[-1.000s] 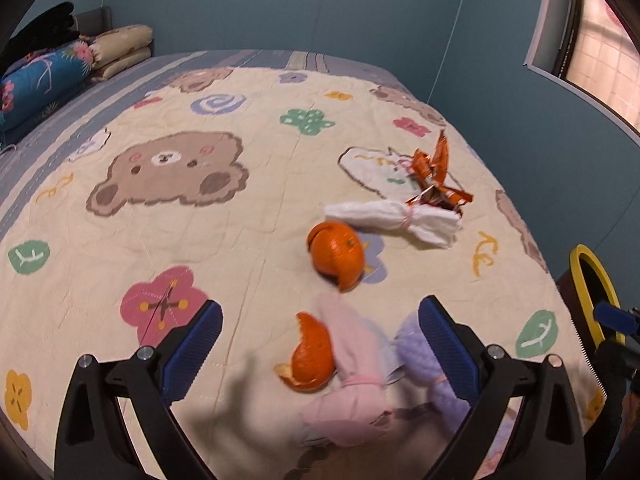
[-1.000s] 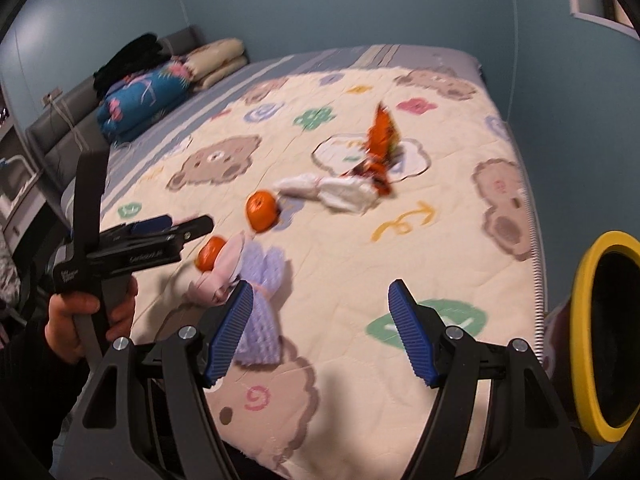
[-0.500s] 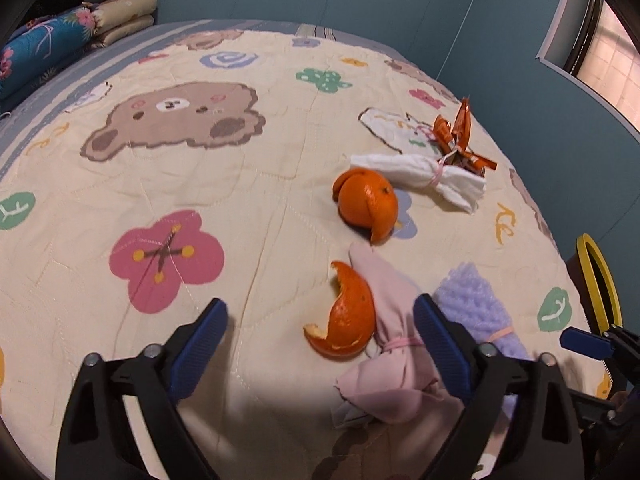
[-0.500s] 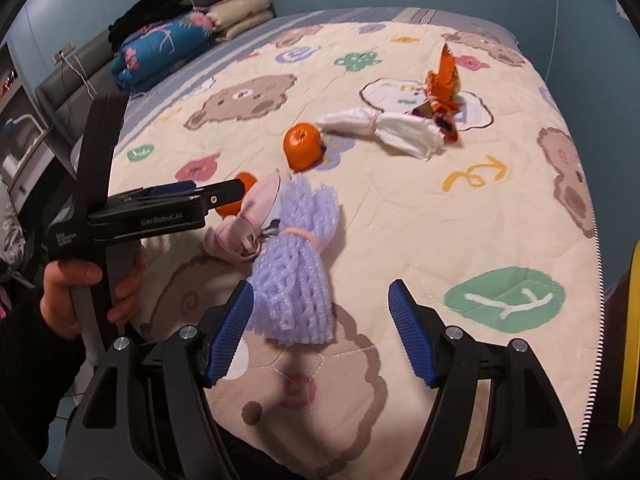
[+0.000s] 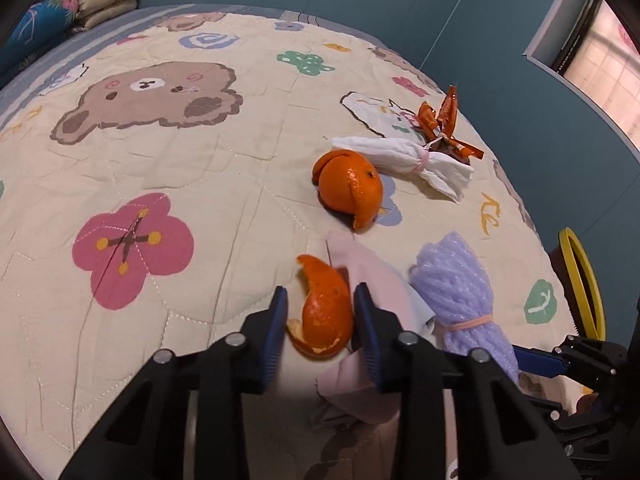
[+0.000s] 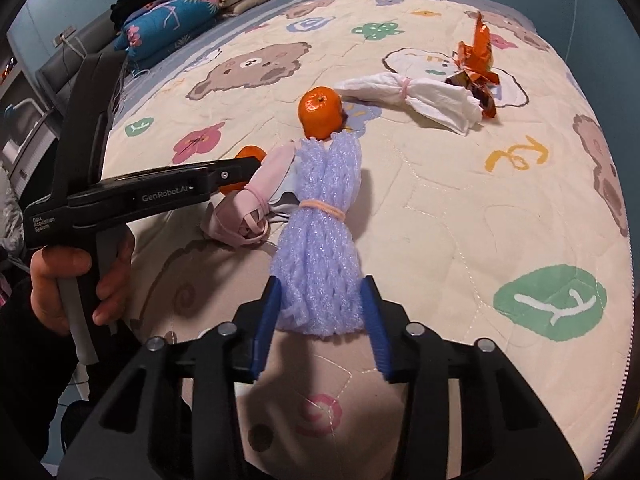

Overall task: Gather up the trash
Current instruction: 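Grasp the lavender foam net with the right tool while the left tool grasps the orange peel, then carry the orange peel and foam net to the yellow bin and release both, then move both open tools back over the remaining items on the bed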

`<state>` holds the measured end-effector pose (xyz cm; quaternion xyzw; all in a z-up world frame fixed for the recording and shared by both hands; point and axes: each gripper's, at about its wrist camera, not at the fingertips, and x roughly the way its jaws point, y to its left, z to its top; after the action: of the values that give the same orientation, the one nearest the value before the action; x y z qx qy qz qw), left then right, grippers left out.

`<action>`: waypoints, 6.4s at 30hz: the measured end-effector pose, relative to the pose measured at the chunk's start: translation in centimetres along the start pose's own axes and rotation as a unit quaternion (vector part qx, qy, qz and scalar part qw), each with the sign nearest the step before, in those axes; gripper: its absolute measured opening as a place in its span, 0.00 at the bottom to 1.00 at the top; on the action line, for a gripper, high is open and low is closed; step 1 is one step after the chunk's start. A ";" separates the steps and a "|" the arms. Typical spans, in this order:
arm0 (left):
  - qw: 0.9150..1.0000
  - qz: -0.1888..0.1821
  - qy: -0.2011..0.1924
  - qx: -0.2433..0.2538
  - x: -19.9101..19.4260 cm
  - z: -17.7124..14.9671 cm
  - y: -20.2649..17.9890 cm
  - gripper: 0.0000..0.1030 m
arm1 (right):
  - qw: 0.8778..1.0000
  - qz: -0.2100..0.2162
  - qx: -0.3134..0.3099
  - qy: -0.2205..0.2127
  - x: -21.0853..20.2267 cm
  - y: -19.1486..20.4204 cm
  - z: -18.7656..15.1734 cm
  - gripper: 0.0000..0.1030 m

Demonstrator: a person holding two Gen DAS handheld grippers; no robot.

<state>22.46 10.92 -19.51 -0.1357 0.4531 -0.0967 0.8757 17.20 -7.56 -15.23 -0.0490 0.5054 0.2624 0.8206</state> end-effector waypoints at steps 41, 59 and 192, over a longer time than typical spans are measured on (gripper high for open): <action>0.998 0.009 -0.054 0.029 -5.9 1.6 -3.8 0.15 | 0.994 0.020 0.039 -0.102 -9.5 -4.3 -0.9 0.17; 0.993 -0.044 -0.052 0.093 -5.1 3.5 -13.2 0.15 | 0.986 -0.013 0.105 -0.129 -14.2 -11.2 -4.0 0.17; 0.999 0.002 -0.031 0.008 -5.3 2.6 -4.2 0.81 | 0.988 -0.064 0.053 -0.127 -8.8 -11.6 8.2 0.67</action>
<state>21.37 8.92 -12.67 -0.1305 0.4257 -0.0940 0.8905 26.20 -18.02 -5.85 -0.0045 0.4062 0.1860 0.8946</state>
